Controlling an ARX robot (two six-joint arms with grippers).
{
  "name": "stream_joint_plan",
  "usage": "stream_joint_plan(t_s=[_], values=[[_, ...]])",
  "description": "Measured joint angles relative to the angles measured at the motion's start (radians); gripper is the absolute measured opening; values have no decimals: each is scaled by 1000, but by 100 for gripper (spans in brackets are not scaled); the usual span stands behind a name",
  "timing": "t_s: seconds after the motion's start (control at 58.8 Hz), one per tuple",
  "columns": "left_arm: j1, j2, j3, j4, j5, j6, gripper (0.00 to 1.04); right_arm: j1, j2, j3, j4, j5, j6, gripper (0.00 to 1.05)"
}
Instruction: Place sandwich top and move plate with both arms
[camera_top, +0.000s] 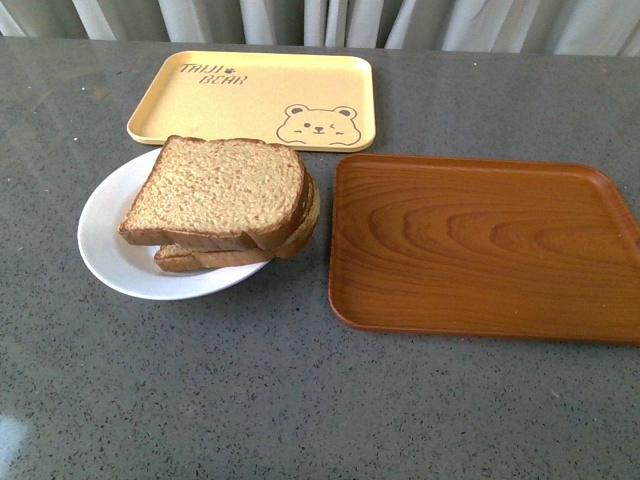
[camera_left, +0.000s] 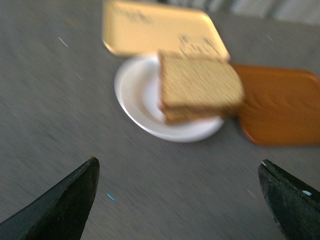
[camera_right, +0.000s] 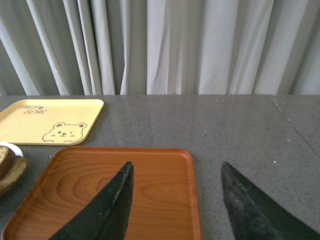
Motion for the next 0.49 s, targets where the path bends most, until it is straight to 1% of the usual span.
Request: stream_joint_plan(t_s=[0.034, 0.051, 0.153, 0.187, 0.204, 0.272, 0.34, 0.494], values=[[3, 86, 18, 8, 81, -9, 96, 0, 0, 0, 0, 0, 0, 71], [3, 116, 23, 24, 95, -10, 96, 0, 0, 0, 0, 0, 0, 74], [10, 249, 47, 138, 103, -16, 96, 0, 0, 0, 0, 2, 0, 90], [16, 316, 61, 203, 103, -21, 96, 0, 0, 0, 0, 2, 0, 96], [18, 361, 69, 244, 102, -23, 96, 0, 0, 0, 0, 2, 0, 97], [20, 471, 90, 340, 98, -31, 96, 0, 0, 0, 0, 2, 0, 95], [23, 620, 117, 457, 82, -42, 96, 0, 0, 0, 0, 1, 0, 96], [39, 900, 179, 640, 73, -91, 96, 0, 0, 0, -1, 1, 0, 96]])
